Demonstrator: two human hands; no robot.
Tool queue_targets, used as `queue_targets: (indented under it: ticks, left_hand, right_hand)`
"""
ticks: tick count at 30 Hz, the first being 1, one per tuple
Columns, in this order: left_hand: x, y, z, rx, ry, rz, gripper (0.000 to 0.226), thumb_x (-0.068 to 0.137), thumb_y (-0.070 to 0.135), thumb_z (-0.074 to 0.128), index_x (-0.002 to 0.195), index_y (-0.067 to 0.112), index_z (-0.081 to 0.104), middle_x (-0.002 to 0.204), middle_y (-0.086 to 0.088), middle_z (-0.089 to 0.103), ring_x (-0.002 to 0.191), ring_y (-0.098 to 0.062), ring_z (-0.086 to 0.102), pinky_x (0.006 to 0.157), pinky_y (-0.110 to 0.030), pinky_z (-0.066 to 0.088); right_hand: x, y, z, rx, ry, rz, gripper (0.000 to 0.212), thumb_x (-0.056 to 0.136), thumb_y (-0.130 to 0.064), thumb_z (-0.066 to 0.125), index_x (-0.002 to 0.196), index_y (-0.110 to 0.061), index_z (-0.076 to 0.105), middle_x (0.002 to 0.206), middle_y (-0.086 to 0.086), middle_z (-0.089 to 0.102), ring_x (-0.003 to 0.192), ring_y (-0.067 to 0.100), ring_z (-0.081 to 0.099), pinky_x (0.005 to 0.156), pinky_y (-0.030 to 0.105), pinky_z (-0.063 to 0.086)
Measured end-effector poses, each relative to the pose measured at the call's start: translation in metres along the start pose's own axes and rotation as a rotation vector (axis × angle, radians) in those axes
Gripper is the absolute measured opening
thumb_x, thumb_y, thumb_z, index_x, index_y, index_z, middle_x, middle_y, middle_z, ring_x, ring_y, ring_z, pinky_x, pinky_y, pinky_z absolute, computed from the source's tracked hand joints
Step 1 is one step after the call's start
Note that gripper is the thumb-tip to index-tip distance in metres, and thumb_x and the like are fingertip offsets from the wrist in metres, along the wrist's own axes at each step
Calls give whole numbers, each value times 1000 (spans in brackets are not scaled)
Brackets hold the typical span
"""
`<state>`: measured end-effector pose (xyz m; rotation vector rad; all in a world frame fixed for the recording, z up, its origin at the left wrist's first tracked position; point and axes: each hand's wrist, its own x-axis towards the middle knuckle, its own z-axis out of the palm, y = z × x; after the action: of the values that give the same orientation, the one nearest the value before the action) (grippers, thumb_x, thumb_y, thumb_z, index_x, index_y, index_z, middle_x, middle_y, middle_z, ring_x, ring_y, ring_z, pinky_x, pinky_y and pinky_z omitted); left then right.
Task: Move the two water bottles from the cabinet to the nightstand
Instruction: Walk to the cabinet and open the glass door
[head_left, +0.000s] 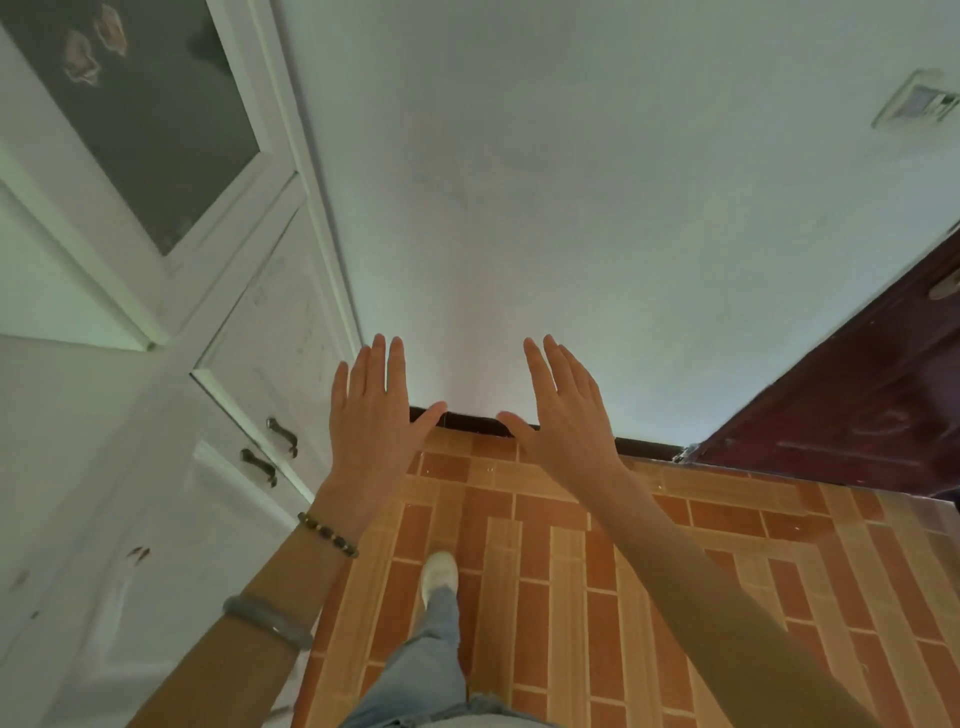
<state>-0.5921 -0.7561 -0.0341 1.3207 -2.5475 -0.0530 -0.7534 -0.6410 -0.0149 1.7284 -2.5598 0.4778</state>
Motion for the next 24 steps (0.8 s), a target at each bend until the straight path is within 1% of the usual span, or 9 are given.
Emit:
queue_targets:
  ticks: [5, 10, 14, 17, 24]
  left_hand:
    - [84, -10, -2, 43, 21, 5, 88, 82, 62, 43, 145, 8, 17, 152, -17, 22, 139, -32, 21, 113, -45, 14]
    - [142, -22, -4, 84, 47, 2, 87, 80, 63, 46, 143, 6, 24, 149, -18, 28, 136, -33, 29, 111, -46, 18]
    - [165, -29, -3, 95, 70, -15, 88, 79, 65, 42, 142, 5, 28, 147, -19, 32, 134, -35, 33, 109, -47, 20]
    - [175, -32, -3, 101, 67, -54, 88, 78, 65, 39, 143, 6, 26, 148, -19, 30, 135, -34, 30, 110, -46, 17]
    - [188, -41, -3, 134, 89, -160, 88, 79, 66, 38, 141, 5, 29, 144, -21, 36, 132, -37, 36, 107, -52, 23]
  right_hand:
    - [88, 1, 5, 6, 23, -33, 78, 85, -44, 60, 145, -9, 24, 150, 19, 28, 137, 36, 28, 110, 47, 25]
    - [155, 2, 6, 20, 52, -78, 79, 86, -47, 57, 145, -9, 21, 151, 18, 25, 139, 35, 25, 111, 47, 24]
    - [186, -1, 9, 31, 55, -119, 79, 86, -48, 56, 145, -9, 22, 151, 18, 26, 138, 35, 25, 111, 47, 24]
    - [204, -4, 14, 37, 43, -142, 79, 86, -50, 55, 145, -10, 21, 152, 16, 24, 139, 34, 24, 112, 46, 21]
    - [241, -12, 23, 49, 31, -280, 79, 84, -49, 58, 143, -7, 26, 148, 20, 32, 135, 37, 32, 108, 48, 26]
